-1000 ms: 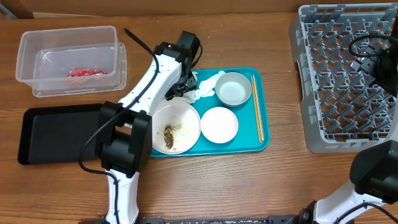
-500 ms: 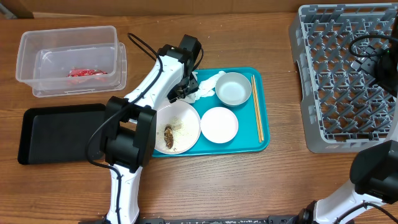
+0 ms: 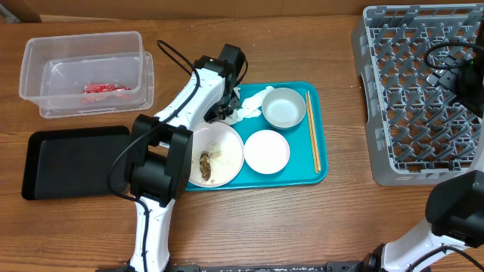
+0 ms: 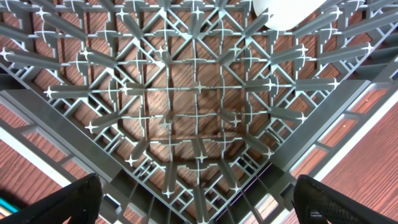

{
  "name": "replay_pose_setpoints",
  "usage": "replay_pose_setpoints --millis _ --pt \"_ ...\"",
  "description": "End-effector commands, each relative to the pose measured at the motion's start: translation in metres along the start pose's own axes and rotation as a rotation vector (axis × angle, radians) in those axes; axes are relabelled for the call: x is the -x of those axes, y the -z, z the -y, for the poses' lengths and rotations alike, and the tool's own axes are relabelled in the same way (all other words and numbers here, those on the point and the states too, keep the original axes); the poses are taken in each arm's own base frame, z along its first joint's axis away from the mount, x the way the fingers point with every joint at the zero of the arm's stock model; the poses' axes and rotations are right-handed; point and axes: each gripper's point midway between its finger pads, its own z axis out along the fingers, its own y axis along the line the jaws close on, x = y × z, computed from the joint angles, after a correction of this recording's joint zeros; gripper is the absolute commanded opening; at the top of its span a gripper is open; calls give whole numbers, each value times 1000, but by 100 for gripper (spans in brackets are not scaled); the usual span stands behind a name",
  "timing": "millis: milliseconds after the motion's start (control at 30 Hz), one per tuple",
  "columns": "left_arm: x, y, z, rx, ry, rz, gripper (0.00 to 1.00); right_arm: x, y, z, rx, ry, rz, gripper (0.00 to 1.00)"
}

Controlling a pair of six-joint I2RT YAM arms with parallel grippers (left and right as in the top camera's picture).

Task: Sort waste into correct bins and load items into the dishwasher
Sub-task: 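Close the left gripper on the large white tissue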

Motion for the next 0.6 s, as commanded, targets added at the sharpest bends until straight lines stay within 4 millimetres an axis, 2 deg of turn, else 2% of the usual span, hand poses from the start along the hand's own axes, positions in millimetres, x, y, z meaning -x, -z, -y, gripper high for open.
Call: replay_pose_setpoints --millis 0,200,300,400,433,467,533,567 --pt "13 13 3 -4 -6 35 4 1 4 1 3 -6 13 100" --pt "24 42 8 -17 -24 52 4 1 4 1 3 -6 13 100" --pt "35 71 11 -31 -19 85 4 1 4 1 3 -6 13 100" --pt "43 87 14 -48 -15 110 4 1 4 1 3 -6 13 100" --pt "44 90 15 -52 -13 113 11 1 4 1 3 -6 13 100" --pt "44 90 15 -54 -12 114 26 1 4 1 3 -6 13 100" --pt "45 88 12 -47 -9 112 74 1 4 1 3 -6 13 100" --pt "45 84 9 -33 -7 112 82 1 4 1 3 -6 13 100"
